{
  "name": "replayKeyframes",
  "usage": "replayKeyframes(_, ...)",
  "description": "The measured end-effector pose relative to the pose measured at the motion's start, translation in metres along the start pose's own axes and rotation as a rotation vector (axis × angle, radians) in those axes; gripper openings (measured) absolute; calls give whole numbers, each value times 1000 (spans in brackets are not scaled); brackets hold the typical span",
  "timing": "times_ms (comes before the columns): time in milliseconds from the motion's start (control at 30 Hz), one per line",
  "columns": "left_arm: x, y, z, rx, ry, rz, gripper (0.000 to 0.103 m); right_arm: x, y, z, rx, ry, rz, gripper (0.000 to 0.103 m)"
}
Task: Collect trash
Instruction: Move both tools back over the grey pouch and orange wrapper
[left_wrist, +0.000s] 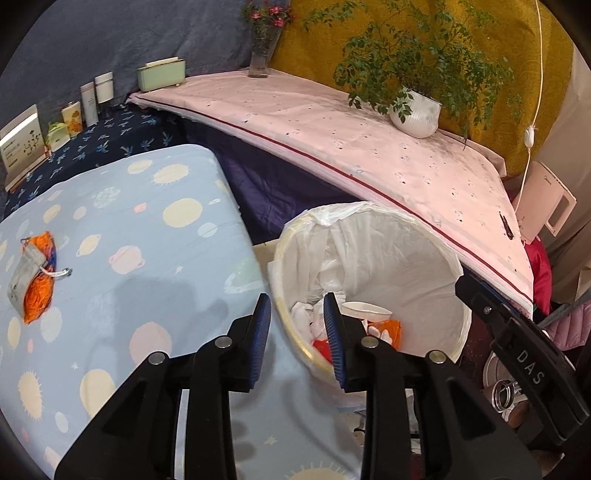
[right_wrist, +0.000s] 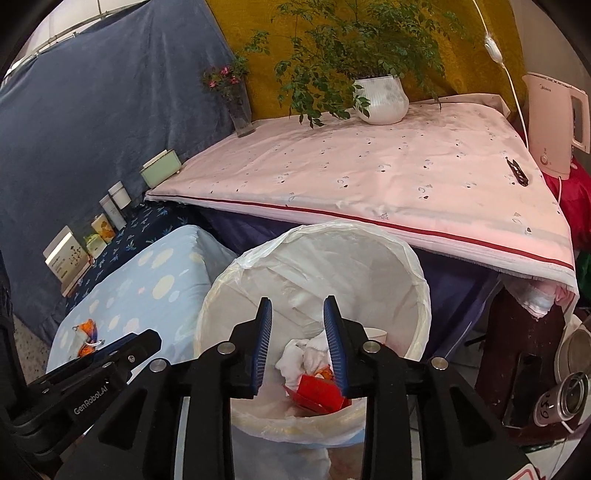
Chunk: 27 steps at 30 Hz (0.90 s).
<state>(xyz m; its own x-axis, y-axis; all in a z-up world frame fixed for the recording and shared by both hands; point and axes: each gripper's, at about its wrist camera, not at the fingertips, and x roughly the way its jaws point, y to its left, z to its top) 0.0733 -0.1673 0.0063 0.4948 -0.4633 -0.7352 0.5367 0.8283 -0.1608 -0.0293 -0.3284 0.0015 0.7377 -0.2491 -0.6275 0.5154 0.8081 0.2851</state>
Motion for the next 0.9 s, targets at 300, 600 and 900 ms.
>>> replayKeyframes(300, -30, 51, -23, -89, -9, 75, 36, -15, 46, -13, -78, 16, 53, 36)
replayKeyframes(600, -74, 107, -45, -179, -45, 151, 37, -33, 104, -35, -169, 35, 111, 36)
replayKeyframes(900, -110, 151, -61, -253, -80, 194, 42, -48, 159, -56, -268, 46, 151, 43)
